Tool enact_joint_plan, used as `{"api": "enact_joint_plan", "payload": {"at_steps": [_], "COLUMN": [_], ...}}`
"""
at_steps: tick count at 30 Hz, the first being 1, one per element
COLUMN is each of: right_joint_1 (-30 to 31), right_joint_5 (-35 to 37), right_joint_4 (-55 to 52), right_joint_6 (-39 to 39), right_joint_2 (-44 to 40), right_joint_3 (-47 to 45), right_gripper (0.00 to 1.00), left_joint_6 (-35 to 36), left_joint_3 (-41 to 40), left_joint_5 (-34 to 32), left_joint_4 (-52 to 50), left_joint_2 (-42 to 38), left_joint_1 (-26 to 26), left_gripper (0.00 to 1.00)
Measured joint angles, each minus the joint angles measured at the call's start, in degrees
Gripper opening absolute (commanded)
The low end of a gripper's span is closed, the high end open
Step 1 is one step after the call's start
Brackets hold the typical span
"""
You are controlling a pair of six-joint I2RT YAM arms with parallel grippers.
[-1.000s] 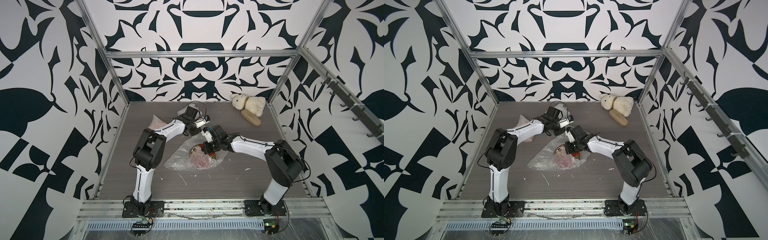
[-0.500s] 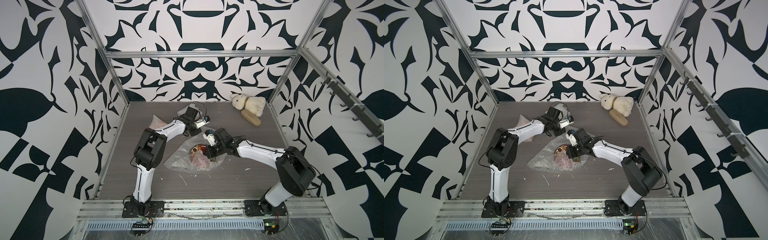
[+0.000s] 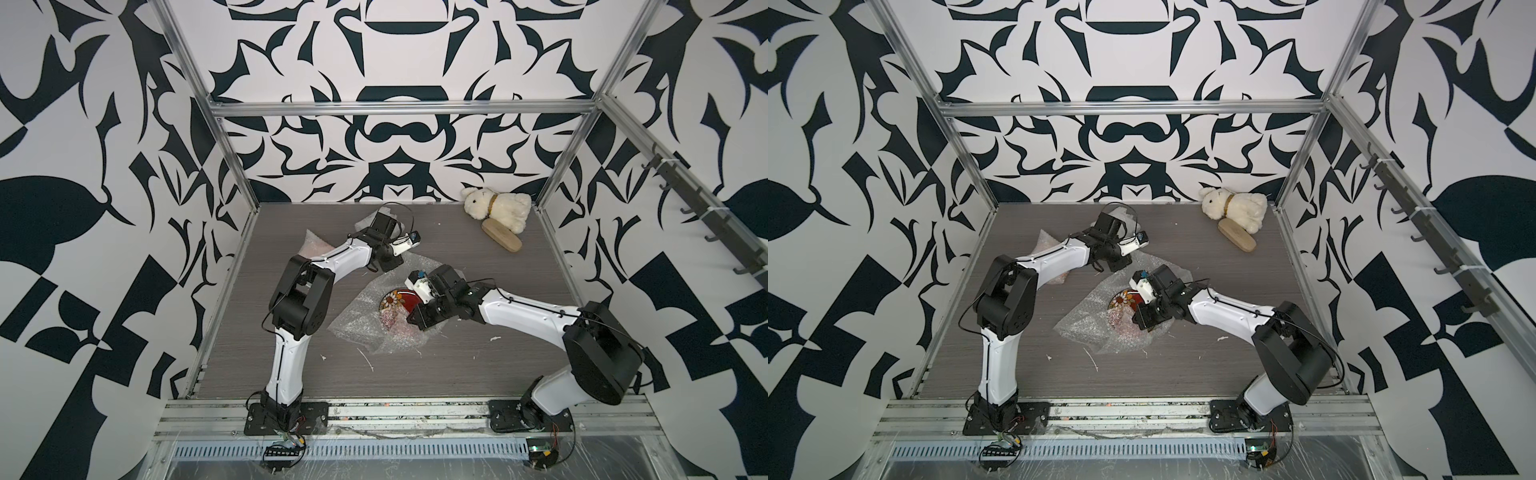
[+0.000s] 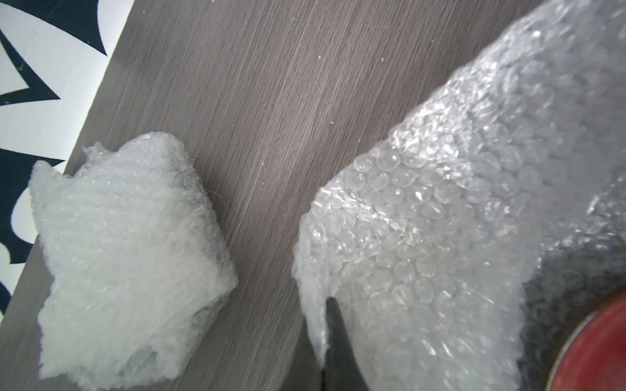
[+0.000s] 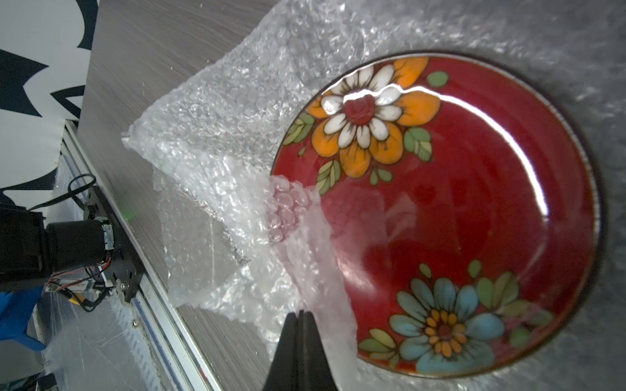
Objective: Unpack dinner plates from bubble wrap
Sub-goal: Unwrap the bubble wrap at the center of the board.
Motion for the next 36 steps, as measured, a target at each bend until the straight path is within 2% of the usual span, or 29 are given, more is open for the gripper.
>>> {"api": "enact_joint_plan", "payload": {"at_steps": [17, 36], "right_joint_1": [3.96, 10.23], "right_joint_5": [-3.39, -5.18], "right_joint_4": [-1.01, -0.7], "right_joint_6": [-0.46, 0.09], "right_joint_2": [-4.15, -4.17], "right_joint_3": [-4.74, -8.07], "right_gripper": [0.0, 0.0], "left_joint_6": [0.02, 0.02], "left_joint_3": [0.0, 0.0], "left_joint_5": [-1.05, -1.11], "left_joint_4": [-0.37, -0.81], "left_joint_2": [0.15, 0.15], "left_joint_1": [0.0, 0.0], "left_gripper": [0.0, 0.0]}}
